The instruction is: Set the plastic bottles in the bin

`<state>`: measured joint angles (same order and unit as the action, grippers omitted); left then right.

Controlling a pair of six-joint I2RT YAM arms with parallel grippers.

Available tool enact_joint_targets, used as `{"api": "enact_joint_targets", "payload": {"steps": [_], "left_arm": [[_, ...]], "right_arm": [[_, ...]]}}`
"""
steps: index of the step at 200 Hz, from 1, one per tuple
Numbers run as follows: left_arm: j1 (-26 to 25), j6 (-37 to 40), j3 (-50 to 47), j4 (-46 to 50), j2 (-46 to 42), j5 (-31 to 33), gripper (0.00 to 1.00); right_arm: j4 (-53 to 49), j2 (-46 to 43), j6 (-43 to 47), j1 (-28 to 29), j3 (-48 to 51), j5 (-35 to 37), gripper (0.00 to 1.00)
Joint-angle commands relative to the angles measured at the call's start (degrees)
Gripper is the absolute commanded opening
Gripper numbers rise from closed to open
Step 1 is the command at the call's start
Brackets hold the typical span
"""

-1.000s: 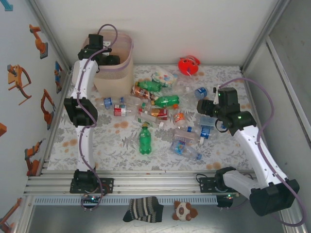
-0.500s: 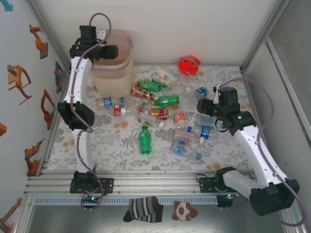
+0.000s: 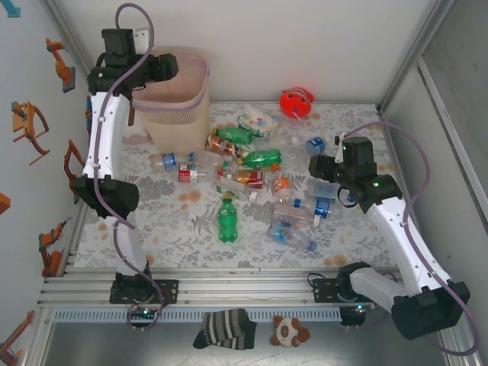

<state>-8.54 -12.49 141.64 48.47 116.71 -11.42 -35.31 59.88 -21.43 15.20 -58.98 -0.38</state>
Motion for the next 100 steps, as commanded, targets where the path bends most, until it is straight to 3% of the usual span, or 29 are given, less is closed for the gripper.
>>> {"api": "enact_joint_targets", "payload": {"steps": [1,42,79,100], "left_arm": [[0.4,-8.2,-4.6,-0.2,-4.7,0.4,0.68],[0.4,-21.3,-20.2,-5.1,-15.0,2.9,0.7],[0.5,-37.0,-45.6,-19.0,-29.7,13.1,0.69],[0.6,-43.0,-55.4,-22.3,-36.0,17.0,0.69]], "right_arm": [[1.0,-0.6,0.3,0.4,0.7,-0.1,0.75],[0.3,-0.8,1.5,0.4,0.5,0.4,0.75],[0.3,-0.1,2.1,0.5,0.6,-0.1,0.75],[0.6,0.5,2.1,0.4,0.5,-0.8,0.75]]}}
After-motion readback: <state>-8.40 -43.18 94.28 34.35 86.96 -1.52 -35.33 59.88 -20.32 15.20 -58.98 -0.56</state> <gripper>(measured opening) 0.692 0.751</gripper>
